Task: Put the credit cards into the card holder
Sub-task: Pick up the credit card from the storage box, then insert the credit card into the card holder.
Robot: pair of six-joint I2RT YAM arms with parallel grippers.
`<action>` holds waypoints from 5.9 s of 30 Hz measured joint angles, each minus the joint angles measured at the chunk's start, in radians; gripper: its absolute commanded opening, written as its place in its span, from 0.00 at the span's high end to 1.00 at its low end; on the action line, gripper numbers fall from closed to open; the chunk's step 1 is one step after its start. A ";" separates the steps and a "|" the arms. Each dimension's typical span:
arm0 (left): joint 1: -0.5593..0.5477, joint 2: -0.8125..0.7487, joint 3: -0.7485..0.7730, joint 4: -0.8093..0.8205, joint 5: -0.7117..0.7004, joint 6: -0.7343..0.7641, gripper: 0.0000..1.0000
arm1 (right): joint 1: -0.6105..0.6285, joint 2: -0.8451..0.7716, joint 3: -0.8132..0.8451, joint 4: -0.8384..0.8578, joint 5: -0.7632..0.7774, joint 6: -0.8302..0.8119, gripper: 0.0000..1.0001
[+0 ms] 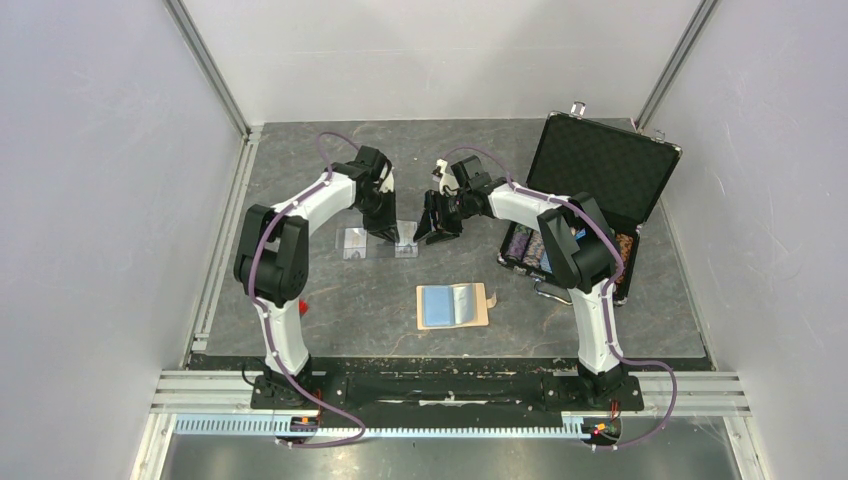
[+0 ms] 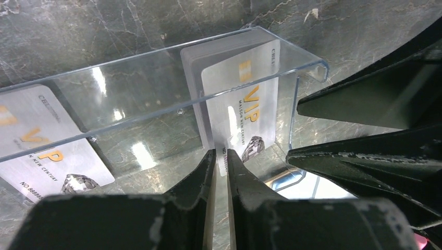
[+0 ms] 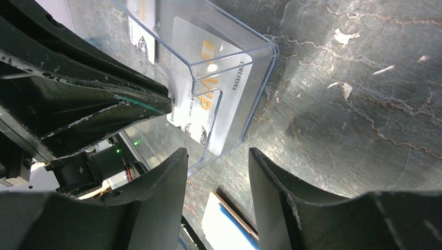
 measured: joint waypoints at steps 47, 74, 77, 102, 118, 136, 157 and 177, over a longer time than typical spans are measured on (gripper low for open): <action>0.002 -0.096 -0.013 0.084 0.094 -0.001 0.98 | -0.035 -0.226 -0.088 0.081 0.032 -0.029 0.17; 0.063 -0.407 -0.343 0.759 0.638 -0.345 0.98 | -0.134 -0.406 -0.570 1.210 -0.297 0.624 0.64; 0.063 -0.414 -0.356 0.787 0.658 -0.360 0.95 | -0.135 -0.406 -0.575 1.227 -0.300 0.643 0.87; -0.068 -0.397 -0.393 0.346 0.412 -0.146 0.72 | -0.129 -0.535 -0.736 0.624 -0.211 0.235 1.00; -0.167 -0.312 -0.446 0.178 0.219 -0.112 0.95 | -0.062 -0.695 -1.010 0.517 -0.089 0.182 1.00; -0.192 -0.178 -0.472 0.171 0.201 -0.108 0.98 | -0.051 -0.676 -1.099 0.663 -0.025 0.206 1.00; -0.202 -0.139 -0.440 0.151 0.225 -0.093 0.98 | -0.018 -0.583 -1.101 0.755 -0.021 0.278 1.00; -0.208 -0.111 -0.420 0.141 0.254 -0.093 0.98 | 0.031 -0.522 -1.098 0.807 -0.021 0.322 0.87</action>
